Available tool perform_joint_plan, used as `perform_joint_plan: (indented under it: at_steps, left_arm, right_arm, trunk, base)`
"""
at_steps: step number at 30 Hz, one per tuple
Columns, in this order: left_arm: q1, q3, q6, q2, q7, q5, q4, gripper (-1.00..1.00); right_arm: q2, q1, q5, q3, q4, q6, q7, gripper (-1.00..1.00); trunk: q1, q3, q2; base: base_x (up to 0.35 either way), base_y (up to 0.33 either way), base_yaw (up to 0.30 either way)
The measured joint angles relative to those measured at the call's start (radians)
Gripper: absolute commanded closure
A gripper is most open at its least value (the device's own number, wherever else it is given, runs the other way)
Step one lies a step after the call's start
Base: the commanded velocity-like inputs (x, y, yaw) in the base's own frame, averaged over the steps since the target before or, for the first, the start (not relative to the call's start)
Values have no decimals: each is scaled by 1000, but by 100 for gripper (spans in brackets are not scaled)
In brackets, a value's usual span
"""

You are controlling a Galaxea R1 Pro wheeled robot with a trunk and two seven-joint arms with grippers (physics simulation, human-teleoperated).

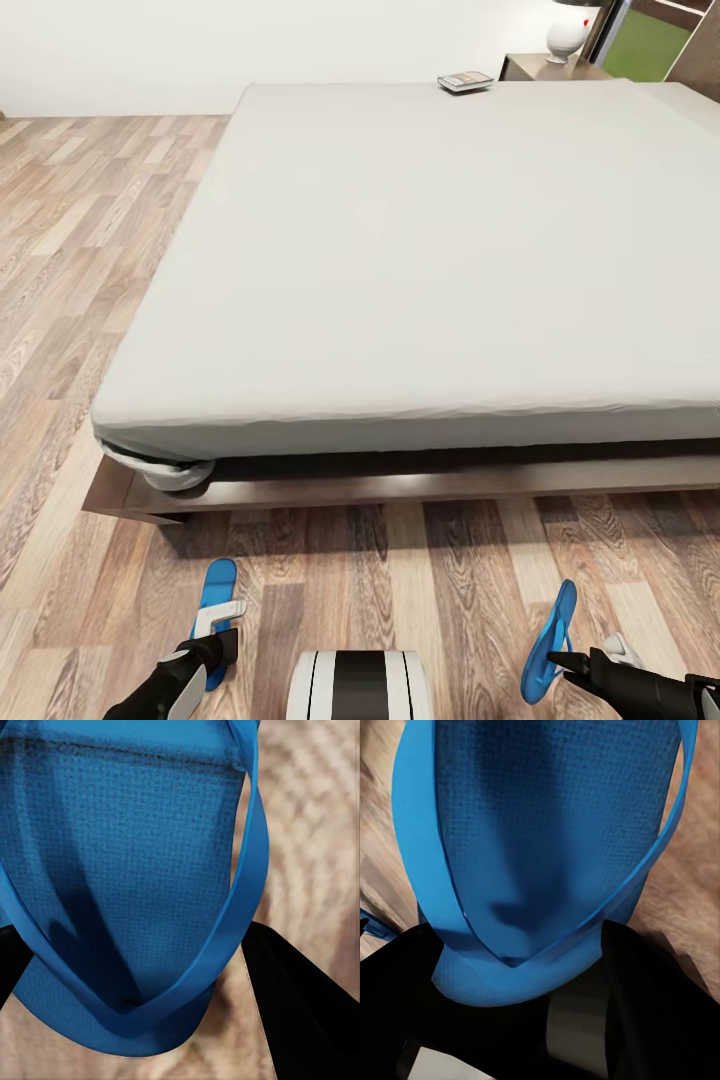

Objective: In the bedroom, move the book from the bed onto either nightstand, and place the two sandals side by side next to the bed.

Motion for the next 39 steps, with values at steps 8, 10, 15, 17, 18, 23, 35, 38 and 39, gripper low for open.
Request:
perform_joint_plan:
  at_steps: [8, 10, 15, 17, 18, 23, 35, 38, 39]
  left_arm:
    - [0, 0, 1, 0, 2, 0, 0, 100]
    - [0, 0, 3, 0, 3, -1, 0, 100]
    - [0, 2, 6, 1, 5, 0, -1, 100]
    - [0, 3, 7, 1, 5, 0, -1, 100]
    - [0, 3, 7, 1, 5, 0, -1, 100]
    - [0, 3, 22, 2, 5, 0, -1, 100]
    - [0, 2, 133, 2, 3, -1, -8, 100]
    - [0, 2, 133, 2, 1, -1, -8, 100]
    - [0, 2, 133, 2, 1, -1, -8, 100]
  right_arm:
    - [0, 0, 0, 0, 0, 0, 0, 100]
    - [0, 0, 0, 0, 0, 0, 0, 100]
    - [1, 0, 0, 0, 0, 0, 0, 100]
    - [1, 0, 0, 0, 0, 0, 0, 100]
    - [1, 0, 0, 0, 0, 0, 0, 100]
    - [1, 0, 0, 0, 0, 0, 0, 100]
    - [1, 0, 0, 0, 0, 0, 0, 100]
    - [1, 0, 0, 0, 0, 0, 0, 100]
    - [1, 0, 0, 0, 0, 0, 0, 100]
  trunk:
    - [0, 0, 0]
    - [0, 0, 0]
    - [0, 0, 0]
    - [0, 0, 0]
    - [0, 0, 0]
    - [0, 0, 0]
    - [0, 0, 0]
    - [0, 0, 0]
    - [0, 0, 0]
  base:
    - [0, 0, 0]
    - [0, 0, 0]
    - [0, 0, 0]
    - [0, 0, 0]
    - [0, 0, 0]
    - [0, 0, 0]
    - [0, 0, 0]
    - [0, 0, 0]
    - [0, 0, 0]
